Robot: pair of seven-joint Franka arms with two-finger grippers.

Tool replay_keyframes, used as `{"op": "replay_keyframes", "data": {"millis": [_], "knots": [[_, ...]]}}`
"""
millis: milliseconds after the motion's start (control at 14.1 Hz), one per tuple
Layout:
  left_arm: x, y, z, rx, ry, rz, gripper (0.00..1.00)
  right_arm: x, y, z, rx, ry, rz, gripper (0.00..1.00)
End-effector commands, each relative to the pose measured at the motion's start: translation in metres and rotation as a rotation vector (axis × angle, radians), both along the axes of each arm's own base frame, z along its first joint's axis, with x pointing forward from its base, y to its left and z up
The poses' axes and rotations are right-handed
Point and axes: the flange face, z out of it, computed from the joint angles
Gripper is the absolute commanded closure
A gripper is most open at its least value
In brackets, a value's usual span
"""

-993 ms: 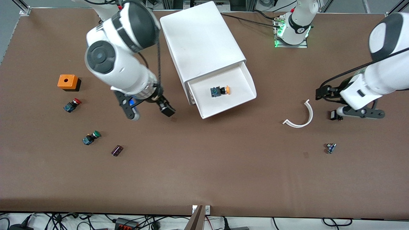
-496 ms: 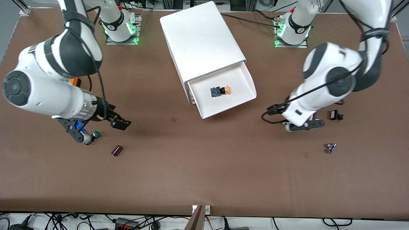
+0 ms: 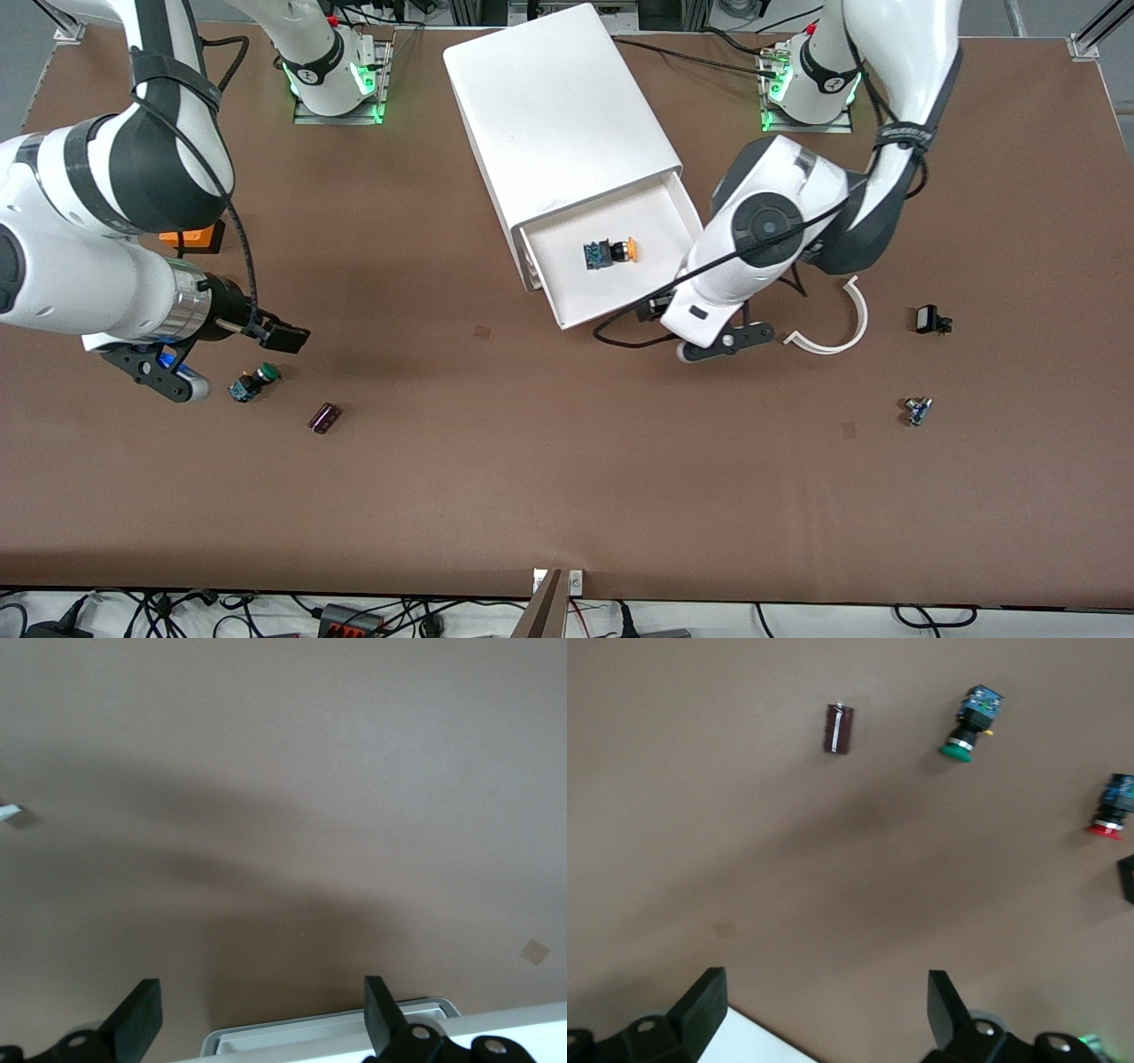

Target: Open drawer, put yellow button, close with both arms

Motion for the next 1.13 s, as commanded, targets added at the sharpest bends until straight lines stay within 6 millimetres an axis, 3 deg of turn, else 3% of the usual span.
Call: {"op": "replay_keyframes", "data": {"millis": [0, 142, 284, 426, 709, 1064], "knots": [[0.006, -0.007, -0.006, -0.002, -0.002, 0.020, 0.00, -0.005, -0.003, 0.005, -0.015, 0.016, 0.035, 0.00], [-0.004, -0.023, -0.011, 0.006, 0.009, 0.038, 0.00, -0.008, -0.005, 0.011, -0.017, 0.010, 0.049, 0.00], [-0.014, -0.037, -0.014, 0.015, 0.021, 0.038, 0.00, -0.009, -0.025, 0.012, 0.014, 0.017, 0.132, 0.00], [-0.025, -0.047, -0.017, 0.025, 0.038, 0.017, 0.00, -0.011, -0.030, 0.017, 0.017, 0.008, 0.197, 0.00], [-0.055, -0.070, -0.023, 0.066, 0.109, -0.043, 0.00, -0.007, -0.042, 0.027, -0.110, -0.041, 0.224, 0.00], [-0.084, -0.089, -0.031, 0.108, 0.173, -0.098, 0.00, -0.018, -0.110, 0.042, -0.036, -0.184, 0.284, 0.00]]}}
